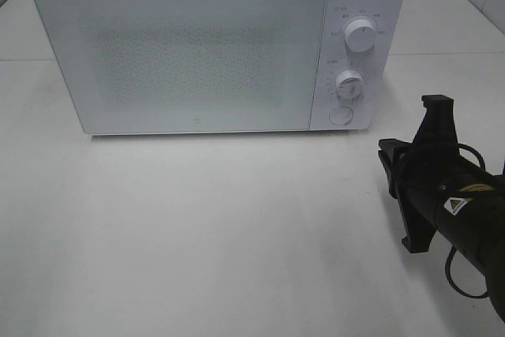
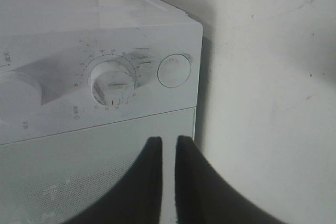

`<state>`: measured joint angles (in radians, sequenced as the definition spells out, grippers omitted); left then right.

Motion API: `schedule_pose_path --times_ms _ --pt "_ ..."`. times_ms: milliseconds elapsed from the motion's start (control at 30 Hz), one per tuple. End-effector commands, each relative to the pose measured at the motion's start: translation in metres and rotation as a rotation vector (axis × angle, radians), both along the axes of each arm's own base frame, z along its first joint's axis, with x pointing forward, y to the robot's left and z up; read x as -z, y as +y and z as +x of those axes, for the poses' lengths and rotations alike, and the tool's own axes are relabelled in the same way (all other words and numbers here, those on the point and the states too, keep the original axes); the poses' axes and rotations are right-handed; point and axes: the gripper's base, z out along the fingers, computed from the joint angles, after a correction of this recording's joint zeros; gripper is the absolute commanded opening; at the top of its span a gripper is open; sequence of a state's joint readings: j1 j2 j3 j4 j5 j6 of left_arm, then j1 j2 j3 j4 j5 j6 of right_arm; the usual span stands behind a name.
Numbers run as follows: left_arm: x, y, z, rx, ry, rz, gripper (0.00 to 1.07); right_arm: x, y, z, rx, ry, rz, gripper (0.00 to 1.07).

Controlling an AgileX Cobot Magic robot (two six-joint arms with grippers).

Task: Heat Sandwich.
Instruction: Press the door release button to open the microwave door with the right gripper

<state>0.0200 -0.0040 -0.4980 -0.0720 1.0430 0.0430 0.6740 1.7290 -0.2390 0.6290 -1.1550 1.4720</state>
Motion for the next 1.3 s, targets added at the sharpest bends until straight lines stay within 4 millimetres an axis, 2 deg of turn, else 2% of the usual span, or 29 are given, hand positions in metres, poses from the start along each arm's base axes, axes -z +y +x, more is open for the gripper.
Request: schedule_pose_path --times_ms 33,300,467,800,1300 --pt "0.000 0.000 -0.003 -0.004 -0.031 -0.001 1.04 -0.002 0.002 0.001 0.014 -0.010 0.039 0.00" --pt "0.000 0.000 -0.003 -0.004 -0.031 -0.001 1.04 -0.001 0.001 0.002 0.024 -0.002 0.059 0.01" --pt "0.000 0.000 -0.003 -0.004 -0.031 -0.001 1.04 0.000 0.006 0.009 0.022 0.041 0.061 0.01" --pt "0.000 0.000 -0.003 -0.003 -0.031 -0.001 1.04 0.013 0.013 0.037 0.002 0.092 0.037 0.01" --pt "0.000 0.000 -0.003 -0.003 -0.031 -0.001 1.04 0.019 0.015 0.093 -0.003 0.131 0.015 0.01"
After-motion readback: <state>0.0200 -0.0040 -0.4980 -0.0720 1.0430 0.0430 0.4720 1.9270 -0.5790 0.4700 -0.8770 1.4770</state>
